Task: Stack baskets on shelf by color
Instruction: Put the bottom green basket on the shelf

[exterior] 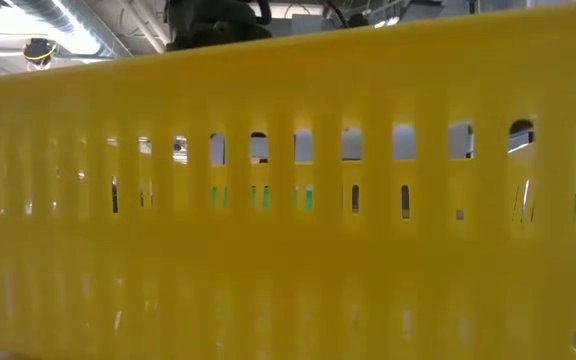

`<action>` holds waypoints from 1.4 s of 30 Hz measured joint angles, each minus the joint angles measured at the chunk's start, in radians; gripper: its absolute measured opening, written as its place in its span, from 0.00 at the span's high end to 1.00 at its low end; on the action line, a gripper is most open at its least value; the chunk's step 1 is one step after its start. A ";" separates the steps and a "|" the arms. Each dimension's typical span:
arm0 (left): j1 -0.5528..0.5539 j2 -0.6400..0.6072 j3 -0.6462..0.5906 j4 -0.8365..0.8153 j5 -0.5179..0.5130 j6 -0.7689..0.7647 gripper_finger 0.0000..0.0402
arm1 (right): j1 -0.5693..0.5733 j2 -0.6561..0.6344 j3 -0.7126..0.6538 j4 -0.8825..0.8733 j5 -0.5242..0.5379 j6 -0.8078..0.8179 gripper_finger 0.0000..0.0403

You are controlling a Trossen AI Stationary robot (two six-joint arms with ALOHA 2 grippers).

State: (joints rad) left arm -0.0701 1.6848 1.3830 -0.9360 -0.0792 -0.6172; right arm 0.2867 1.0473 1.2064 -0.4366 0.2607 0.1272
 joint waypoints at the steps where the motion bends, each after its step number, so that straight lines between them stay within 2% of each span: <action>1: -0.003 0.000 0.000 -0.001 0.000 0.000 0.84 | 0.000 0.000 0.000 0.000 0.000 0.000 1.00; 16: -0.065 0.020 0.000 0.125 -0.002 -0.001 0.84 | 0.000 0.000 0.000 0.000 0.000 0.002 1.00; 24: -0.063 0.080 -0.001 0.184 -0.006 0.008 0.86 | 0.000 -0.001 0.000 0.006 0.000 0.002 1.00; 27: -0.064 0.105 0.001 0.235 0.028 0.026 0.86 | 0.000 -0.006 0.000 0.008 0.000 0.004 1.00; 31: -0.064 0.128 0.000 0.257 0.062 0.030 0.86 | 0.000 -0.014 0.000 0.006 0.000 0.025 1.00; 42: -0.064 0.151 0.001 0.272 0.055 0.080 0.86 | 0.000 -0.032 0.000 0.007 0.000 0.028 1.00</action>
State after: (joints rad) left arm -0.1337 1.8363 1.3836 -0.6643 -0.0240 -0.5373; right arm 0.2863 1.0153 1.2064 -0.4294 0.2607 0.1550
